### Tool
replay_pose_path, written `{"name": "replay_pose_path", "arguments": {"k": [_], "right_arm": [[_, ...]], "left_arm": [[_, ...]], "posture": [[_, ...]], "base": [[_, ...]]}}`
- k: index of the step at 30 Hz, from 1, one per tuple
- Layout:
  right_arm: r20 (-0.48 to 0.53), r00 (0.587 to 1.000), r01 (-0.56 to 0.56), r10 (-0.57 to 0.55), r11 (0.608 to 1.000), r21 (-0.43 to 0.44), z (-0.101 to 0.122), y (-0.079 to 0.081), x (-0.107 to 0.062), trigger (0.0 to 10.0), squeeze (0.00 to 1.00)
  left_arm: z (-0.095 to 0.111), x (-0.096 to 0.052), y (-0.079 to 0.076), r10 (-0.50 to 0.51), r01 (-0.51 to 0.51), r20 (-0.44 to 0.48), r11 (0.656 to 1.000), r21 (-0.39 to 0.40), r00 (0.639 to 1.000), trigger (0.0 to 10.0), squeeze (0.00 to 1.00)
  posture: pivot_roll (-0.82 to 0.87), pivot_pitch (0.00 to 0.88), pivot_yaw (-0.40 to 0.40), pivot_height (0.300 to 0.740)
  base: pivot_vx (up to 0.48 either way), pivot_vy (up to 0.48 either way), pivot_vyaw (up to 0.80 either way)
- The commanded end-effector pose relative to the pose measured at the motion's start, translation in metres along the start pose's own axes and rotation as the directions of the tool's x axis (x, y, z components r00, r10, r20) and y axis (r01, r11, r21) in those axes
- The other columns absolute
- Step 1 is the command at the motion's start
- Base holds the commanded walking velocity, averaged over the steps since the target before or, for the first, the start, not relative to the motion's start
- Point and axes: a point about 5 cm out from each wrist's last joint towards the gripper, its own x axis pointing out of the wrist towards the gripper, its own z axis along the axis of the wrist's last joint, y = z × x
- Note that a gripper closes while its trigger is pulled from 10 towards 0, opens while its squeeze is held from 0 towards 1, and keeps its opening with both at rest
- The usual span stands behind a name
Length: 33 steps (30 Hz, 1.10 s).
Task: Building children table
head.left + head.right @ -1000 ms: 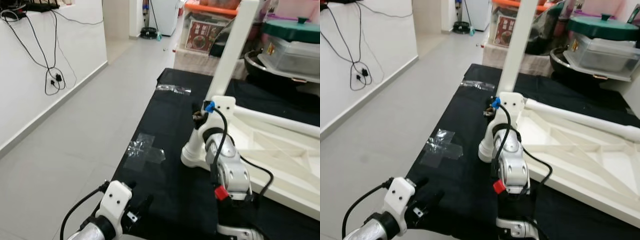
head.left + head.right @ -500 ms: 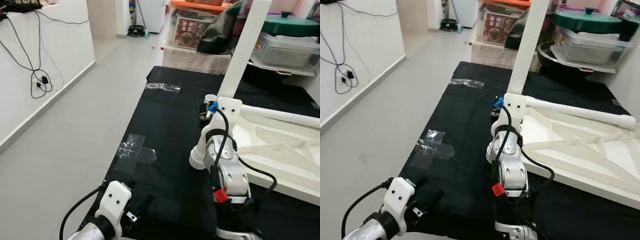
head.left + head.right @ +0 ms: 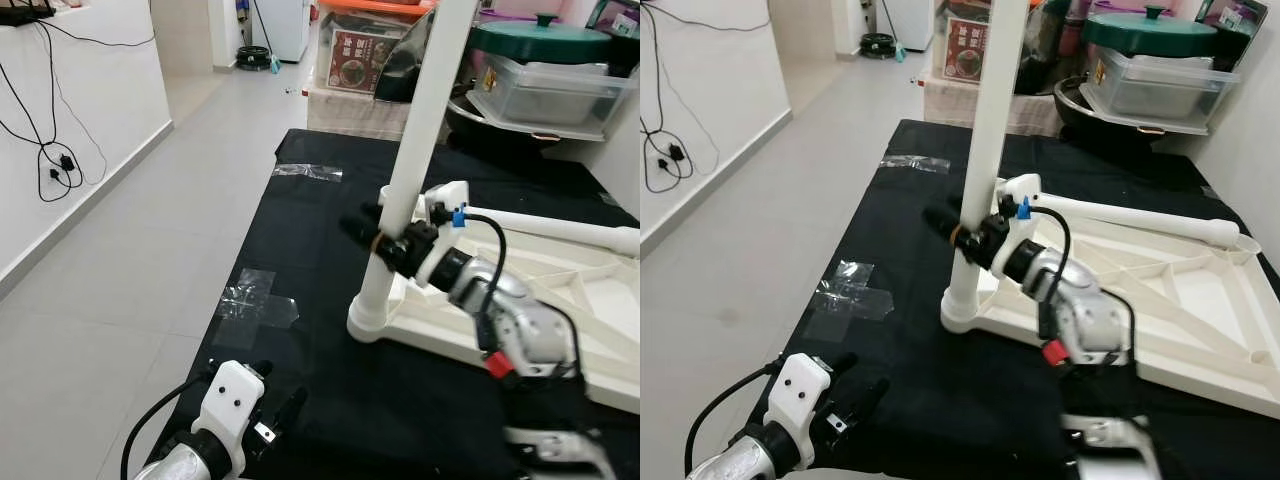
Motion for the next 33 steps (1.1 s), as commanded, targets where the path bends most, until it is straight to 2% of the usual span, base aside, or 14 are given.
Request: {"name": "replay_pose_path", "arguments": {"k": [1,7,8,13,17,20,22,23,24,25,26,29,32,33], "right_arm": [[-0.039,0.968,-0.246,0.247,0.969,0.023,-0.007,0.018,0.010,10.0,0.00],[-0.101,0.924,-0.368,0.369,0.929,0.022,-0.013,0.015,0.020,10.0,0.00],[-0.106,0.923,-0.370,0.370,0.929,0.021,-0.015,0.014,0.022,0.0,0.00],[-0.102,0.964,-0.249,0.245,0.968,-0.026,-0.018,0.005,0.032,0.0,0.00],[-0.036,0.996,0.075,-0.078,0.995,-0.061,-0.015,-0.012,0.036,0.0,0.00],[0.003,0.983,0.181,-0.182,0.981,-0.067,-0.013,-0.017,0.035,0.0,0.00],[0.039,0.881,0.472,-0.471,0.880,-0.045,-0.012,-0.029,0.027,0.0,0.00],[0.039,0.881,0.472,-0.471,0.880,-0.045,-0.012,-0.029,0.027,0.0,0.00],[0.048,0.823,0.568,-0.566,0.822,-0.045,-0.013,-0.033,0.023,0.0,0.00],[0.042,0.585,0.811,-0.810,0.584,-0.044,-0.018,-0.036,0.004,0.0,0.00],[0.042,0.585,0.811,-0.810,0.584,-0.044,-0.018,-0.036,0.004,0.0,0.00],[0.040,0.364,0.931,-0.931,0.363,-0.031,-0.023,-0.025,-0.010,0.0,0.00],[0.042,0.318,0.948,-0.947,0.317,-0.025,-0.024,-0.022,-0.012,0.0,0.00],[0.014,0.232,0.972,-0.973,0.232,-0.030,-0.033,-0.004,-0.003,0.0,0.00]], "left_arm": [[-0.003,0.001,-0.003,-0.009,0.009,-0.009,1.000,-0.004,1.000,10.0,0.00],[-0.003,0.001,-0.003,-0.007,0.007,-0.007,1.000,-0.003,1.000,10.0,0.00],[-0.003,0.001,-0.003,-0.008,0.008,-0.007,1.000,-0.002,1.000,10.0,0.00],[-0.003,0.000,-0.004,-0.008,0.008,-0.008,1.000,-0.004,1.000,10.0,0.00],[-0.003,0.000,-0.004,-0.008,0.008,-0.008,1.000,-0.008,1.000,10.0,0.00],[-0.003,0.000,-0.004,-0.009,0.009,-0.008,1.000,-0.009,1.000,10.0,0.00],[-0.003,0.000,-0.004,-0.012,0.011,-0.008,1.000,-0.011,1.000,10.0,0.00],[-0.003,0.000,-0.004,-0.012,0.011,-0.008,1.000,-0.011,1.000,10.0,0.00],[-0.003,0.000,-0.004,-0.012,0.012,-0.008,1.000,-0.012,1.000,10.0,0.00],[-0.003,0.000,-0.004,-0.016,0.016,-0.008,1.000,-0.013,1.000,10.0,0.00],[-0.003,0.000,-0.004,-0.016,0.016,-0.008,1.000,-0.013,1.000,10.0,0.00],[-0.003,0.001,-0.003,-0.019,0.019,-0.008,1.000,-0.012,1.000,10.0,0.00],[-0.003,0.001,-0.004,-0.019,0.019,-0.008,1.000,-0.011,1.000,10.0,0.00],[-0.003,0.000,-0.003,-0.017,0.016,-0.010,1.000,-0.006,1.000,10.0,0.00]], "posture": [[0.14,0.026,-0.115,0.740],[0.14,0.026,-0.119,0.740],[0.15,0.027,-0.121,0.740],[0.15,0.027,-0.122,0.740],[0.14,0.031,-0.117,0.740],[0.14,0.031,-0.117,0.740],[0.12,0.034,-0.105,0.740],[0.12,0.034,-0.105,0.740],[0.12,0.033,-0.106,0.740],[0.12,0.036,-0.103,0.740],[0.12,0.036,-0.103,0.740],[0.12,0.034,-0.104,0.740],[0.12,0.034,-0.104,0.740],[0.13,0.030,-0.104,0.740]], "base": [[0.000,0.000,0.00],[0.000,0.000,0.00],[0.000,0.000,0.00],[0.000,0.000,0.00],[0.000,0.000,0.00],[0.000,0.000,0.00],[0.000,0.000,0.00],[0.000,0.000,0.00],[0.000,0.000,0.00],[0.000,0.000,0.00],[0.000,0.000,0.00],[0.000,0.000,0.00],[0.000,0.000,0.00],[0.000,0.000,0.00]]}}
